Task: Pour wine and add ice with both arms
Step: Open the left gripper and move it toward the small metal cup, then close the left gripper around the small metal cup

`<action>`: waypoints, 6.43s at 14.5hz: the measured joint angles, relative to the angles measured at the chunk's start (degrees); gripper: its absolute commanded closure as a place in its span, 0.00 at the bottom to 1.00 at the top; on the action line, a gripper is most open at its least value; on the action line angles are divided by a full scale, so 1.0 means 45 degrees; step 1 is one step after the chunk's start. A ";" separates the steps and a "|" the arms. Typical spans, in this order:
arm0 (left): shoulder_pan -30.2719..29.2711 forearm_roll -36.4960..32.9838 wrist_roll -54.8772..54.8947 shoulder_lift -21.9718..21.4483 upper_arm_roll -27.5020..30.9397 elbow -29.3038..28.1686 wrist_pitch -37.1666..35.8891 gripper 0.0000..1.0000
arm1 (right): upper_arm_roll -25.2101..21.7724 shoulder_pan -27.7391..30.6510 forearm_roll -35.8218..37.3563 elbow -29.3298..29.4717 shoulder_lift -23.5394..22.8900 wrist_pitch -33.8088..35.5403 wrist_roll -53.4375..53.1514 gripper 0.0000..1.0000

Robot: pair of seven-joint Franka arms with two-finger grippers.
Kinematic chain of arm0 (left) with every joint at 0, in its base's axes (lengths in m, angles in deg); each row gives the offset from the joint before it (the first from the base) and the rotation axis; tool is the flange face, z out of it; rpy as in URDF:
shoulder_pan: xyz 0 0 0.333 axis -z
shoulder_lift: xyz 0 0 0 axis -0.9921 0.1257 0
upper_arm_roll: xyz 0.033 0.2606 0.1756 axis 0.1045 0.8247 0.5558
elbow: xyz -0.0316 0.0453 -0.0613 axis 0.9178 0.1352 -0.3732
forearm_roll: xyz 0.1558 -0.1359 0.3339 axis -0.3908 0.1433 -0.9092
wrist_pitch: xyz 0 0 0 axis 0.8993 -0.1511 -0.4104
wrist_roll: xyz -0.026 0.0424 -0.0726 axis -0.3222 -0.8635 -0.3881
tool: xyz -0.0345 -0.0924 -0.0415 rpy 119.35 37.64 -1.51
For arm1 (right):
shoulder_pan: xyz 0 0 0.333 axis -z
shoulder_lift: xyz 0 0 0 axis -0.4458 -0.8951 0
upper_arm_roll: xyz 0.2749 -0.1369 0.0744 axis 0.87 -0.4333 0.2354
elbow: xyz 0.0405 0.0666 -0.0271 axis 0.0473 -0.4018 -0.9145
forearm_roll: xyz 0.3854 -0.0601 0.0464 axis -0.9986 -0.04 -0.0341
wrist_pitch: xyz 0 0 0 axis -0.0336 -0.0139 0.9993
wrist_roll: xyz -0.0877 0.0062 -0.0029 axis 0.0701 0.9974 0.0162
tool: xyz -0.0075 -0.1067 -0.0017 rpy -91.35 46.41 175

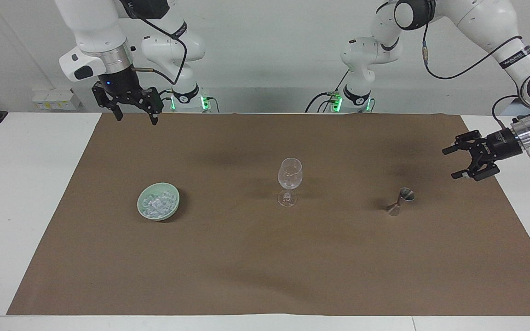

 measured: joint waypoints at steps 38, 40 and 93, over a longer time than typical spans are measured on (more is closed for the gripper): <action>-0.0450 0.4257 0.0789 0.2841 -0.2080 -0.1903 0.3327 0.00 | 0.0000 0.0000 0.0000 0.0000 0.0000 0.0000 0.0000 0.00; -0.0450 0.4259 0.0789 0.2846 -0.2264 -0.1904 0.3477 0.00 | 0.0000 0.0000 0.0000 0.0000 0.0000 0.0000 0.0000 0.00; -0.0873 0.4456 0.1523 0.2437 -0.2245 -0.2095 0.2171 1.00 | 0.0000 0.0000 0.0000 0.0000 0.0000 0.0000 0.0000 0.00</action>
